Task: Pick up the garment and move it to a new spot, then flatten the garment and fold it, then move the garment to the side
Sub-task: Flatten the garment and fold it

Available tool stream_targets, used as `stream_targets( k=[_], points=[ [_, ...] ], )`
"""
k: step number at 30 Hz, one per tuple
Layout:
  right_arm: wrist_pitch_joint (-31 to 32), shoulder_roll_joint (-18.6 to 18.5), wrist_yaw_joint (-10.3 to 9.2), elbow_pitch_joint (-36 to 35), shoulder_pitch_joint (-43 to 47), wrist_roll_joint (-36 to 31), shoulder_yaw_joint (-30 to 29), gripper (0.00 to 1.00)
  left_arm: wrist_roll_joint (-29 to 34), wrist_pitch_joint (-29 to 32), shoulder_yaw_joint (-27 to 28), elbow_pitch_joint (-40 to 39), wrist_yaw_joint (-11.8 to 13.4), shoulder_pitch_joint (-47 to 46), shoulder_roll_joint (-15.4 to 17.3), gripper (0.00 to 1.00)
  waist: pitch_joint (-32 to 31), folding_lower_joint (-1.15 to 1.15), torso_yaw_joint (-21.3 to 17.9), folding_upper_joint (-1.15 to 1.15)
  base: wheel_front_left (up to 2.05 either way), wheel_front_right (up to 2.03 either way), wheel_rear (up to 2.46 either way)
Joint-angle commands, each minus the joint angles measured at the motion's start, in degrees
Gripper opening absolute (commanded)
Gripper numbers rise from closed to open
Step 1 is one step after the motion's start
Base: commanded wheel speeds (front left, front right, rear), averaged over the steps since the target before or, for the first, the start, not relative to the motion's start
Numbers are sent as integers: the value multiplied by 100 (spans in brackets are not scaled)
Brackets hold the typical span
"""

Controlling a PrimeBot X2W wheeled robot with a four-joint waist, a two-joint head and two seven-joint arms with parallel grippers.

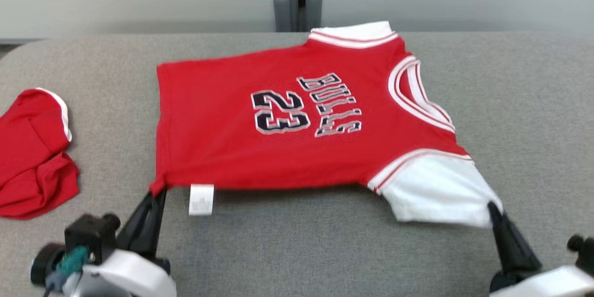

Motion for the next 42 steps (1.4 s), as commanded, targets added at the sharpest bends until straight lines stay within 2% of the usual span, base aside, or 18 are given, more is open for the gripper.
stream_targets(
  k=[1, 6, 7, 13, 21, 30, 42],
  points=[
    [247, 88, 2, -286, 319, -158, -117, 0, -59, 167, 28, -266, 132, 290, 77, 0, -161, 0, -78, 0, 0, 0, 0],
    [1100, 482, 2, -1048, 1196, -394, -355, 0, -184, 658, 56, -945, 417, 1042, 281, 0, -282, 0, -97, 0, 0, 0, 0],
    [1100, 482, 2, -1048, 1196, -394, -355, 0, -184, 658, 56, -945, 417, 1042, 281, 0, -282, 0, -97, 0, 0, 0, 0],
    [1989, 675, 2, -1718, 1906, -598, -543, 0, -302, 1045, 195, -1374, 631, 1593, 545, 0, -338, 0, -114, 0, 0, 0, 0],
    [2384, 817, 2, -2203, 1913, -602, -861, 0, -391, 1347, 296, -1628, 704, 1753, 757, 0, -394, 0, -135, 0, 0, 0, 0],
    [2519, 852, 2, -1998, 1426, -580, -850, 0, -534, 1409, 256, -1483, 576, 1355, 671, 0, -310, 0, -74, 0, 0, 0, 0],
    [2650, 739, 2, -1025, -309, -692, -846, 0, -831, 1524, 145, -732, 201, 544, 507, 0, 393, 0, 106, 0, 0, 0, 0]
  ],
)
